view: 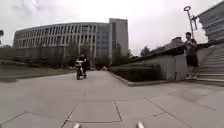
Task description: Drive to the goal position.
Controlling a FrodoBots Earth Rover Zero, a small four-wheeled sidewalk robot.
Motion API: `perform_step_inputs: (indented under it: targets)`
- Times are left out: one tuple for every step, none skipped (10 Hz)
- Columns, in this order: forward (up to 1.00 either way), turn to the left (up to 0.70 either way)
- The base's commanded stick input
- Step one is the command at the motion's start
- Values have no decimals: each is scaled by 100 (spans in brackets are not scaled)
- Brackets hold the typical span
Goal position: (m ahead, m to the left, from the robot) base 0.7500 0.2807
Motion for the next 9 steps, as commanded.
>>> perform_step_inputs:
  targets:
    - [85,0]
    - [85,0]
    - [85,0]
    - [85,0]
    - [85,0]
    - [85,0]
    - [85,0]
    - [85,0]
    - [85,0]
